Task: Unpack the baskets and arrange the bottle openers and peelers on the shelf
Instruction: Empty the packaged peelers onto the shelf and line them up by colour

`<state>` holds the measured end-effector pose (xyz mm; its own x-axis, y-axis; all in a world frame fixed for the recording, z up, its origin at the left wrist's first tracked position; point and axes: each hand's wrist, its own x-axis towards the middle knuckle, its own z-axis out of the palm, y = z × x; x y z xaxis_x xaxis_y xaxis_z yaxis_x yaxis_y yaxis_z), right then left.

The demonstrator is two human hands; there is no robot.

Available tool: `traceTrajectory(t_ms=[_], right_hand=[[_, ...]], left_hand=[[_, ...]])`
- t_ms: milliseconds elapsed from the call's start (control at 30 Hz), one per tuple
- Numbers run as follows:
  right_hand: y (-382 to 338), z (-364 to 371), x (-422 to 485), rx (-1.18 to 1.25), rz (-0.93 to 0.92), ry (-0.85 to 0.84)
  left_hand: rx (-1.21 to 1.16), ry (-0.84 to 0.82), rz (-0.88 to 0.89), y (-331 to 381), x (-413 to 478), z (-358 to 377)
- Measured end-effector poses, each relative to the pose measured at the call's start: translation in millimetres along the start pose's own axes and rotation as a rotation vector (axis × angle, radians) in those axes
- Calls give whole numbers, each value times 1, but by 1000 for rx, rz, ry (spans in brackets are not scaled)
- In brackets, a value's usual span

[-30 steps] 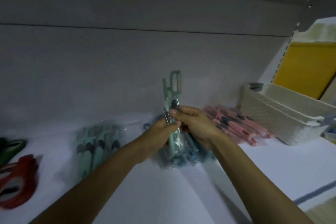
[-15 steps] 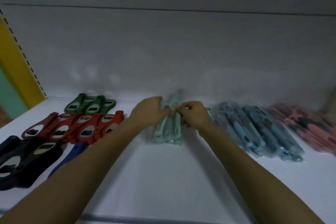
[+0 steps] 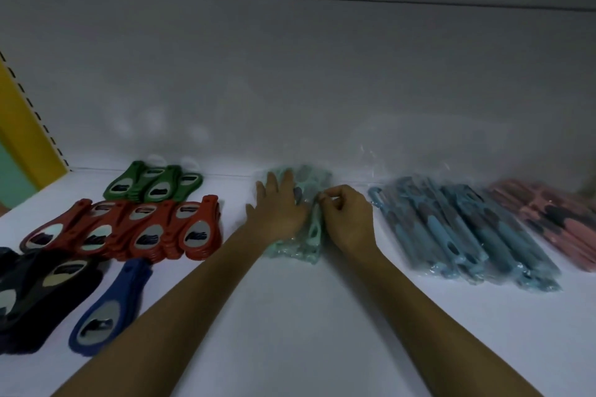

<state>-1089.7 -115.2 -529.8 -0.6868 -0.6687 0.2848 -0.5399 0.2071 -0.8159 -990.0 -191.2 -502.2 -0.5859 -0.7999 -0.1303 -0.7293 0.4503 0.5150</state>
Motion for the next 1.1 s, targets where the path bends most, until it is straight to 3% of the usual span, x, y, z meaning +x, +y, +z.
traceTrajectory(t_ms=[233, 400, 467, 533, 633, 733, 833, 1000, 1033, 1100], right_hand=[[9, -4, -10, -368, -191, -189], [-10, -20, 18, -300, -100, -407], [-8, -19, 16, -189, -19, -283], [-7, -12, 2, 13, 106, -183], [-10, -3, -8, -76, 69, -287], [-12, -9, -5, -130, 60, -322], [-2, -13, -6, -116, 50, -269], [4, -12, -11, 224, 62, -270], [3, -8, -12, 202, 29, -279], [1, 3, -14, -76, -72, -327]], left_hand=[[-90, -76, -4, -11, 16, 12], [73, 35, 139, -16, 18, 7], [-101, 62, 179, -18, 15, 5], [-443, 167, 163, -22, 10, 5], [-591, 215, 153, -27, 6, -3], [-516, 91, 171, -26, 10, -17], [-197, 30, 273, -26, 3, -14], [46, 73, 526, -28, 7, -7], [104, 62, 536, -29, 10, -6], [199, 56, 516, -32, 14, 2]])
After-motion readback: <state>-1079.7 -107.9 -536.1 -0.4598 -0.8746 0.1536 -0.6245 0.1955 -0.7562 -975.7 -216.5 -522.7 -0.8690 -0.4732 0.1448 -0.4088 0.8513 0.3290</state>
